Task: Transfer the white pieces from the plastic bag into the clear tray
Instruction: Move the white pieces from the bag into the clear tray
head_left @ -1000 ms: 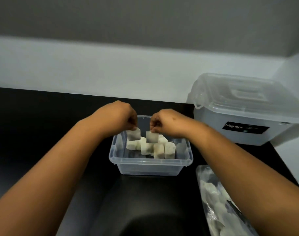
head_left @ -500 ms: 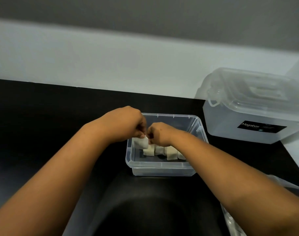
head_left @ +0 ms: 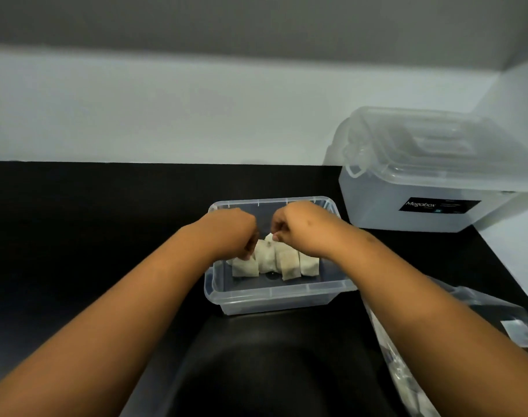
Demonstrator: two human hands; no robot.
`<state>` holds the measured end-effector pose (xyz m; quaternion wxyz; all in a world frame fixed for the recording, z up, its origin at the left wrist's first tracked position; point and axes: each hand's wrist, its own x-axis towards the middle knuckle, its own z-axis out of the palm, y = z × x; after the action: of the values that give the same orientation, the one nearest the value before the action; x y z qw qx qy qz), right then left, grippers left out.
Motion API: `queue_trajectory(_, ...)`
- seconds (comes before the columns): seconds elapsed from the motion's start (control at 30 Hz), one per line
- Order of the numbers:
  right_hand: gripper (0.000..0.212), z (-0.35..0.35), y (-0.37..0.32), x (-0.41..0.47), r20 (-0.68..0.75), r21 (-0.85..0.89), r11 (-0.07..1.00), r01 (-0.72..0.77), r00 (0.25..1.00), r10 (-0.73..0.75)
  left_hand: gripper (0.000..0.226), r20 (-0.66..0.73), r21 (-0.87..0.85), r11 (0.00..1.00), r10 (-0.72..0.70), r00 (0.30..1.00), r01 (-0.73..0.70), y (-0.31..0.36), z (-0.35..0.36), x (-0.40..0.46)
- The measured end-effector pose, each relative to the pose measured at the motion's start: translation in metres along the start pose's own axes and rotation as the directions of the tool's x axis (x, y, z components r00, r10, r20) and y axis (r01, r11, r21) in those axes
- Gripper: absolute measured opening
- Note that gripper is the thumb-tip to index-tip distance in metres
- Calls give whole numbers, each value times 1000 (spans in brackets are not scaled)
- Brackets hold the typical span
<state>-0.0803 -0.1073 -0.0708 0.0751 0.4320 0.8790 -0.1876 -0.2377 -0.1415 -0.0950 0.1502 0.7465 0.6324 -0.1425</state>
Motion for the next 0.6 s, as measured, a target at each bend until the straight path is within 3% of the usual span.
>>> queue_trajectory(0.27, 17, -18, 25, -50, -128, 167, 986, -4, 991, 25, 19, 128, 214, 969, -156, 979, 126, 18, -1, 16)
queue_trajectory(0.6, 18, -25, 66, -87, -222, 205, 978, -29, 972, 76, 32, 107, 160, 955, -269, 957, 251, 32, -15, 7)
